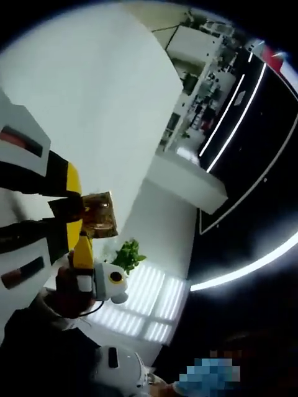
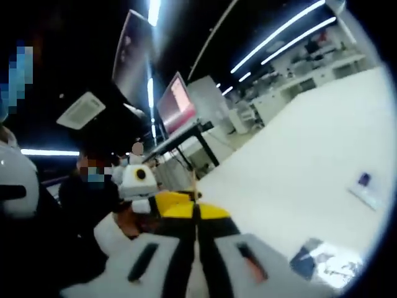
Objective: Arrange the skincare products in the storage area until every visible bottle or jar stands upright without overlapping.
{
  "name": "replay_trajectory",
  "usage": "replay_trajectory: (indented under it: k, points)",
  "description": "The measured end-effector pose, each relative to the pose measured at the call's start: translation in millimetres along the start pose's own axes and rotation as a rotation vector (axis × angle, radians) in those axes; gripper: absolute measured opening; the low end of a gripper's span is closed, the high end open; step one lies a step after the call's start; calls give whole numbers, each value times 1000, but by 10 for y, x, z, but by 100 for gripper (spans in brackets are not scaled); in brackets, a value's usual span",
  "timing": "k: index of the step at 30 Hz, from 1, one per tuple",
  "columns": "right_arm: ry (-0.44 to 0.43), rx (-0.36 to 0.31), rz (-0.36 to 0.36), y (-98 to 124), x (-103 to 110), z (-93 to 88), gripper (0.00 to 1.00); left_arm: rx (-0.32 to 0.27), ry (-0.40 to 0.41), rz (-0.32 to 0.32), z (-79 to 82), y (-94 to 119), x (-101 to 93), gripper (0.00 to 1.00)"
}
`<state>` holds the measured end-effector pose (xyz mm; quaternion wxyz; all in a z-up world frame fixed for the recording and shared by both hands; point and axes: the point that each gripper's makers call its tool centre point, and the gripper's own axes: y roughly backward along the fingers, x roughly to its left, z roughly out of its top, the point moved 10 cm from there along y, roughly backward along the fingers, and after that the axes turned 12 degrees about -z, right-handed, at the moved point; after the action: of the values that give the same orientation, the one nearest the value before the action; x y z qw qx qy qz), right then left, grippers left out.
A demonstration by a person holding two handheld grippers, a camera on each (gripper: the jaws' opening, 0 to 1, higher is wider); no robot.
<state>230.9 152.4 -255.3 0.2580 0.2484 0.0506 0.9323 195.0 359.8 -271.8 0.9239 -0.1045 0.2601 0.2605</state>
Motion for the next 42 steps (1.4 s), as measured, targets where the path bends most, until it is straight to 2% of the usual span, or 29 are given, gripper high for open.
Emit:
replay_trajectory:
  k: [7, 13, 17, 23, 30, 36, 42]
  points:
    - [155, 51, -117, 101, 46, -78, 0, 6, 20, -33, -36, -59, -89, 1]
    - [208, 77, -158, 201, 83, -176, 0, 60, 35, -36, -113, -102, -139, 0]
    - [239, 105, -187, 276, 68, -243, 0, 127, 39, -20, -187, -148, -175, 0]
    - [262, 149, -209, 380, 69, -354, 0, 210, 24, -11, -281, -203, -216, 0]
    - [309, 204, -231, 440, 68, -452, 0, 269, 25, 0, -413, -229, -243, 0]
    - [299, 235, -221, 470, 56, -529, 0, 352, -41, 27, -477, -235, -280, 0]
    - [272, 255, -215, 508, 63, -594, 0, 385, -53, 33, -523, -227, -318, 0]
